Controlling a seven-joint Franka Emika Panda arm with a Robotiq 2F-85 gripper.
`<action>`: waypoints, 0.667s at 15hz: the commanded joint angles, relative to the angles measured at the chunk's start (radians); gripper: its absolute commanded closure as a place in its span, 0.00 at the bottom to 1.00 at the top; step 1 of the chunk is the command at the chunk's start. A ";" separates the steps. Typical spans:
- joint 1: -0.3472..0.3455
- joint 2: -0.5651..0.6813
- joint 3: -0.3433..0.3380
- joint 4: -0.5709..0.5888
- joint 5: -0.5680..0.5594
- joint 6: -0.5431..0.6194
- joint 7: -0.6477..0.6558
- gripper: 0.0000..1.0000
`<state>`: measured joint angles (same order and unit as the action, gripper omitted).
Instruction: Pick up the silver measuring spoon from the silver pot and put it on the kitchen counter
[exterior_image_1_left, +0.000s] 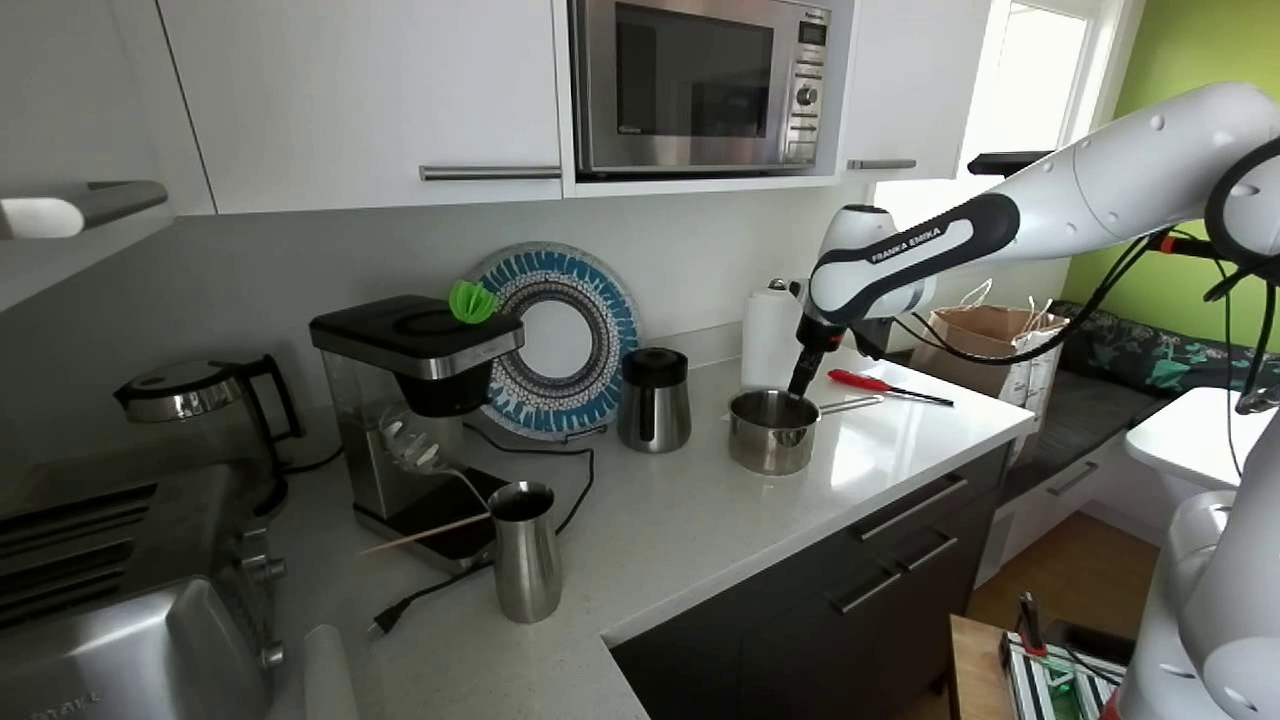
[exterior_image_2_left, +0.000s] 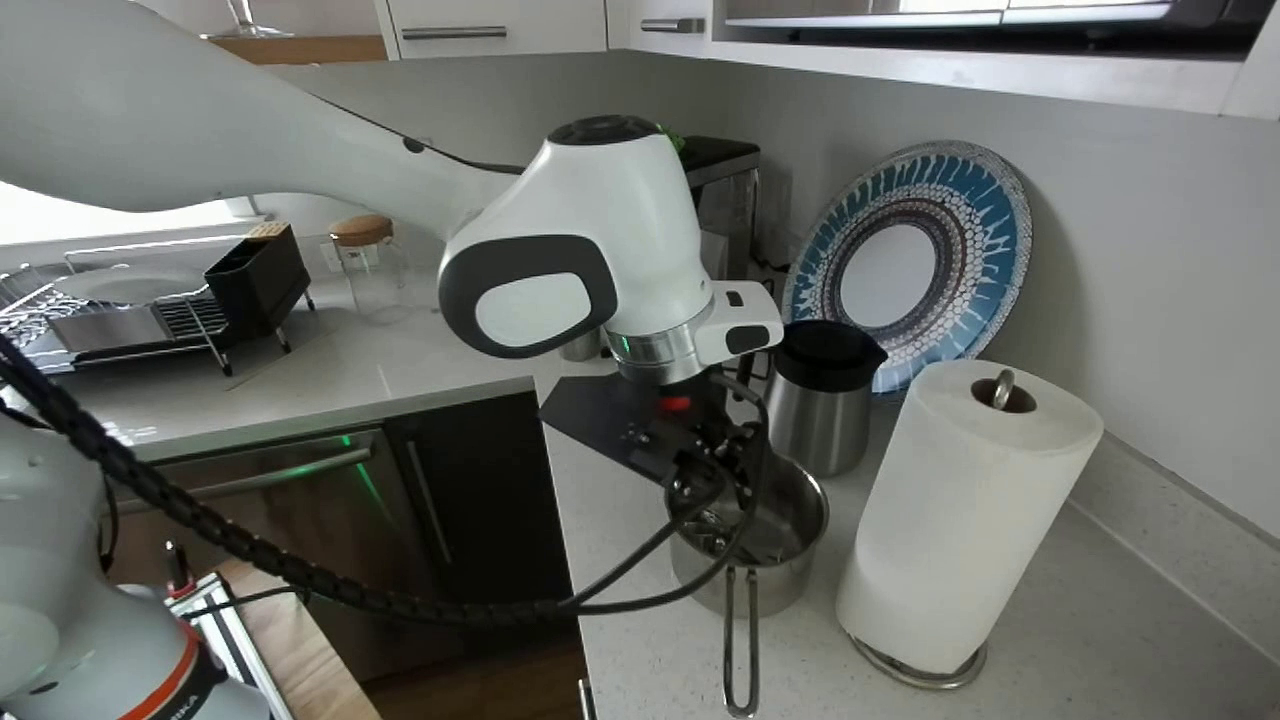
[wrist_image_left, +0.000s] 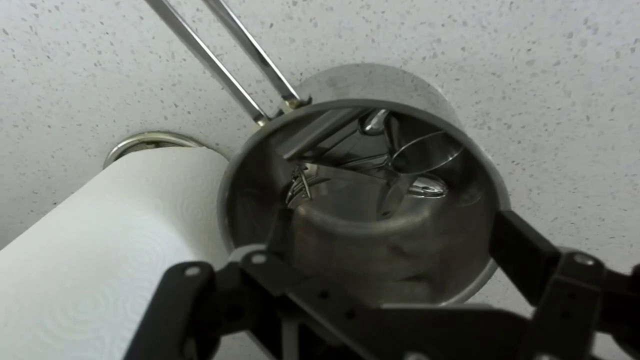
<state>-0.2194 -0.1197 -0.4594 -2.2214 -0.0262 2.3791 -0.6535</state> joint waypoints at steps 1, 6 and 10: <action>-0.034 0.086 0.012 0.062 0.058 0.025 -0.067 0.00; -0.061 0.182 0.052 0.130 0.105 -0.027 -0.221 0.00; -0.081 0.209 0.101 0.129 0.087 -0.033 -0.357 0.00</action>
<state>-0.2674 0.0621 -0.3991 -2.1118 0.0555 2.3738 -0.9098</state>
